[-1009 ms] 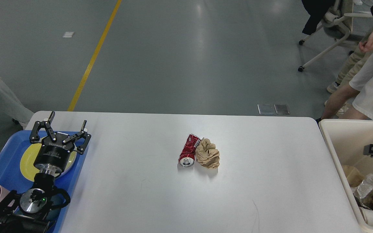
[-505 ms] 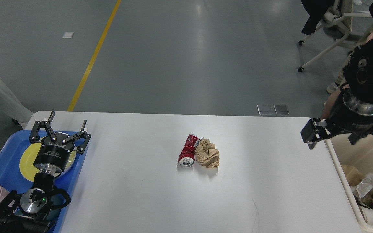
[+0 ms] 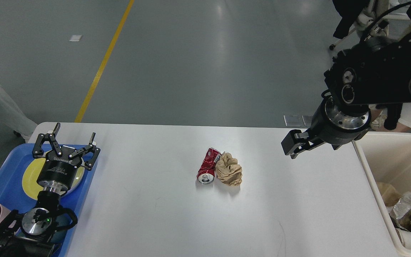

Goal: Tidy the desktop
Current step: 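Move the right gripper to the crumpled tan paper and grasp it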

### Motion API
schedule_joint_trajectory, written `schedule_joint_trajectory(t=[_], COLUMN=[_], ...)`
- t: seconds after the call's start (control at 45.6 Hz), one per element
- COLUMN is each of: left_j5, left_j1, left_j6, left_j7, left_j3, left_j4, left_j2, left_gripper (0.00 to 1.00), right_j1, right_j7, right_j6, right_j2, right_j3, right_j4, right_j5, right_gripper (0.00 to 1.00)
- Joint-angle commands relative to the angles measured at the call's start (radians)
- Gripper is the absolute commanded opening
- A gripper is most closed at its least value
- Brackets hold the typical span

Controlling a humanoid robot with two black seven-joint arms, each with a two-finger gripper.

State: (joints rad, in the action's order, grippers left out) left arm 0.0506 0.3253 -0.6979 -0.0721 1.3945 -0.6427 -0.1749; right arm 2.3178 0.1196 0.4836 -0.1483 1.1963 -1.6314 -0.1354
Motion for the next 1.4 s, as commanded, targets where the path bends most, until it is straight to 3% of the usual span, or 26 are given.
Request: schedule_joint_trajectory(t=[0.0,0.088,0.241,0.57,0.724,0.921,1.382], left_j5=[0.0,0.0,0.0,0.0,0.0,0.0,0.0], left_j1=[0.0,0.0,0.0,0.0,0.0,0.0,0.0], left_j6=[0.0,0.0,0.0,0.0,0.0,0.0,0.0], left_j7=[0.0,0.0,0.0,0.0,0.0,0.0,0.0], left_j3=[0.0,0.0,0.0,0.0,0.0,0.0,0.0], left_j4=[0.0,0.0,0.0,0.0,0.0,0.0,0.0], left_j2=[0.0,0.0,0.0,0.0,0.0,0.0,0.0], left_gripper=[0.97,0.97,0.97,0.97,0.97,0.97,0.97], right_j1=[-0.174,-0.29,-0.429,-0.807,-0.966,-1.031,-1.109], right_j7=[0.0,0.0,0.0,0.0,-0.003,-0.005,-0.014], right_j6=[-0.134,-0.192,-0.191,-0.206,-0.212,-0.286,-0.339], right_j2=[0.09,0.11,0.122,0.308,0.342,0.338,0.338], right_j3=[-0.007,-0.05,-0.152,-0.218,-0.236,-0.311,-0.354], right_j4=[0.123,0.224,0.416,0.866,1.044,1.09,1.09], right_j5=[0.0,0.0,0.01,0.027,0.025,0.008,0.007], right_gripper=[1.0,1.0,1.0,1.0,1.0,1.0,1.0])
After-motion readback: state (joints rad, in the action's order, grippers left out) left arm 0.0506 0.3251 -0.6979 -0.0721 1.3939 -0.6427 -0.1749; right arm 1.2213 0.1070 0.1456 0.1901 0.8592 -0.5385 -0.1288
